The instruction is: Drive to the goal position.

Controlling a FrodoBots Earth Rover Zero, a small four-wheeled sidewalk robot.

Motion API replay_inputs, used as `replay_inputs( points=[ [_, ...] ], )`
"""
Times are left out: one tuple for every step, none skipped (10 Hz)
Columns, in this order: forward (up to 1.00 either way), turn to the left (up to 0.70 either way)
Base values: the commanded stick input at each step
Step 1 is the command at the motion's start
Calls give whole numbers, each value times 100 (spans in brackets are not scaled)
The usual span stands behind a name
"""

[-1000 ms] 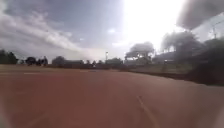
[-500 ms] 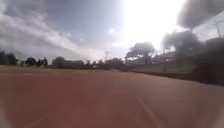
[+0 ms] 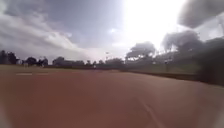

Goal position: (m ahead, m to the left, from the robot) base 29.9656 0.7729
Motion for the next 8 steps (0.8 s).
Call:
replay_inputs(
  points=[
    [70,0],
    [70,0],
    [70,0],
    [70,0],
    [70,0],
    [70,0],
    [70,0],
    [70,0]
  ],
)
